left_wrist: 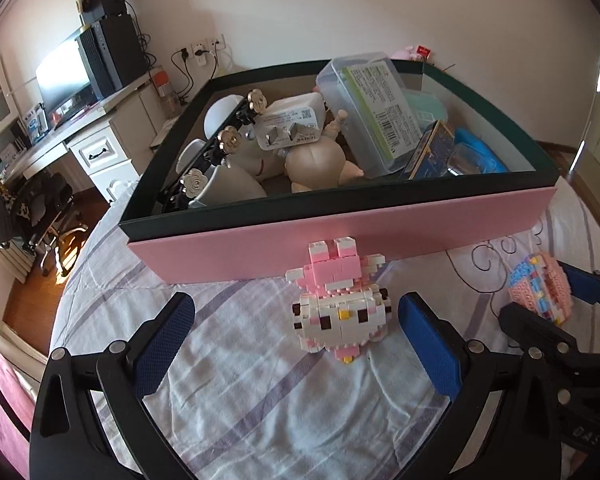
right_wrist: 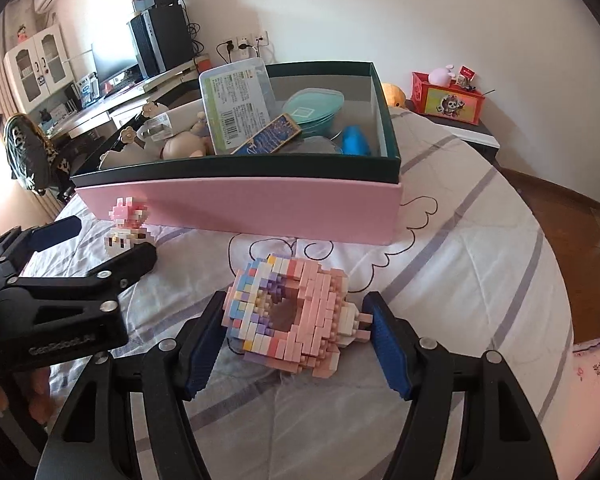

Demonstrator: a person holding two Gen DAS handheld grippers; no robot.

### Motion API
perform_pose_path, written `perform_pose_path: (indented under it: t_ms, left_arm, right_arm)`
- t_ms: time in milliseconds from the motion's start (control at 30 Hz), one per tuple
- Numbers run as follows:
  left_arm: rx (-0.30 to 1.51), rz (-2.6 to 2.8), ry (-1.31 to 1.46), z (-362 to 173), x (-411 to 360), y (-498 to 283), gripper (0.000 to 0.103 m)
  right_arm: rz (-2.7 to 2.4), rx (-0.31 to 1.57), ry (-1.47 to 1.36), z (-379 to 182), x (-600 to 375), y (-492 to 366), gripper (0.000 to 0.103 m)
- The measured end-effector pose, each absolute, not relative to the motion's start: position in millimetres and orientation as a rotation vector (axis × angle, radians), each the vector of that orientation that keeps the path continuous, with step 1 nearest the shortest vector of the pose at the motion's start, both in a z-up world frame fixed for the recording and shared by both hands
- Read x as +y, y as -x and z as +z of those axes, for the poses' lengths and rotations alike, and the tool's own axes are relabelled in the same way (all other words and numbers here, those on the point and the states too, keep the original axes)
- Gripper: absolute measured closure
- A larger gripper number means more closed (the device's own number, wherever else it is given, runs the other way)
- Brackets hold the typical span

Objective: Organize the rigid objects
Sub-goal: 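Grasp the pink-and-white block figure with the left tool while the right tool grasps the block donut, then lift both block figures and carry them over the pink box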

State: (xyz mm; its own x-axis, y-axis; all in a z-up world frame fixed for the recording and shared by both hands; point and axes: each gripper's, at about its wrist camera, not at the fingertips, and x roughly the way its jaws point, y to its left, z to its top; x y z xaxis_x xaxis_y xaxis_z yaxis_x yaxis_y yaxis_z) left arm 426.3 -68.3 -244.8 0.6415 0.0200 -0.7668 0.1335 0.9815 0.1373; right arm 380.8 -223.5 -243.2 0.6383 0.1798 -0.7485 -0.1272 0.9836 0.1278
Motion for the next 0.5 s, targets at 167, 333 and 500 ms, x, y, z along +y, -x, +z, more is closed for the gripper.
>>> perform_pose_path:
  t_ms: [167,333,500]
  left_arm:
    - [0.891,-0.156,-0.147,-249.7,-70.8,-431.0,0.051]
    - [0.859,-0.165,-0.144,-241.9,-70.3,-417.7,0.058]
    - [0.767,-0.15,-0.076,-218.9,-54.2,-382.3,0.058]
  right_arm:
    - [0.179,0.866,-0.073,-245.3,-224.8,-383.0,0.034]
    - [0.174,0.85,-0.074,-245.2,-225.6,-377.1,0.034]
    - [0.173,0.764,-0.114,-231.6,-224.5,-352.7,0.034]
